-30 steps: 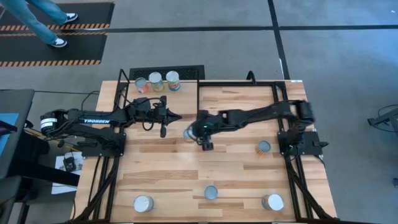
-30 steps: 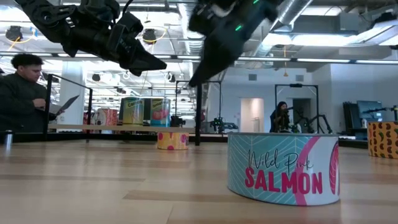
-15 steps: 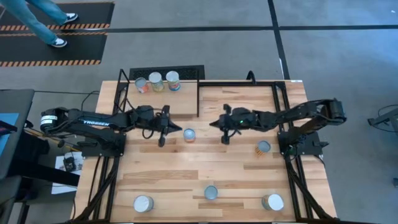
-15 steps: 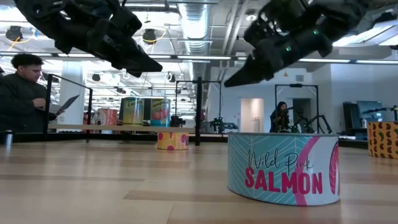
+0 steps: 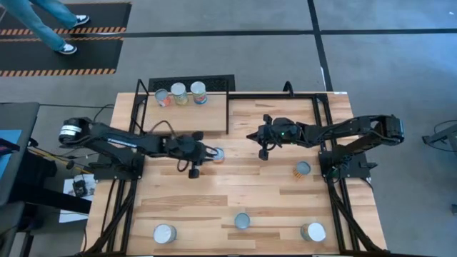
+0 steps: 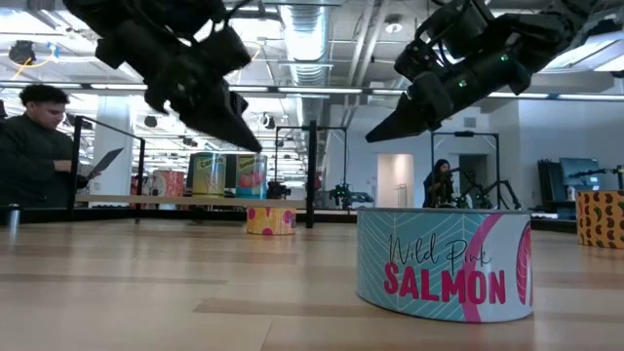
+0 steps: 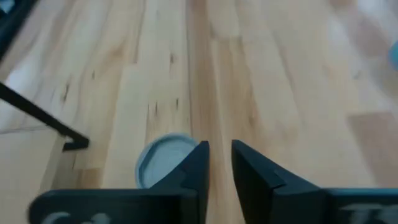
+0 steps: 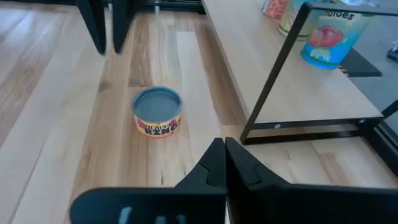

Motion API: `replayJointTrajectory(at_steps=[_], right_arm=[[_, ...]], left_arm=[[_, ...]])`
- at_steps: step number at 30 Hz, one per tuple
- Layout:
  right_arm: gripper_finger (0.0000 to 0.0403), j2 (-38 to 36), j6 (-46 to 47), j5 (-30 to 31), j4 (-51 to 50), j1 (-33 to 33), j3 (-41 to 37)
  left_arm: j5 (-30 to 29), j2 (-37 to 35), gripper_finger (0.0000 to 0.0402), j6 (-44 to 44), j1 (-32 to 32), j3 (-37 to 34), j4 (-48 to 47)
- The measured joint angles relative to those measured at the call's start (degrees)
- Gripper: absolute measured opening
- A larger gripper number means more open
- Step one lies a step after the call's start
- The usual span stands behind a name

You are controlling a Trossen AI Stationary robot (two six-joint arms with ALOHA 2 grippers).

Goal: Pick and place cans onto a shelf
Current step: Put the small canned pineapple rings on the shelf

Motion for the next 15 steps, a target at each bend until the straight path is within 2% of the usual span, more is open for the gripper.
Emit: replayJointTrajectory(at_steps=[7,15], right_arm=[[0.0019,0.00,-1.78,0.01,-0.23,0.41,0.00],[0.0010,0.00,-3.00,0.06,-0.23,-0.21,0.00]], left_arm=[[-4.01,9.36,0.0100,3.67,-0.74,5.26,-5.68],[-6.04,15.73,0.0099,6.12,-0.74,8.32,-8.43]])
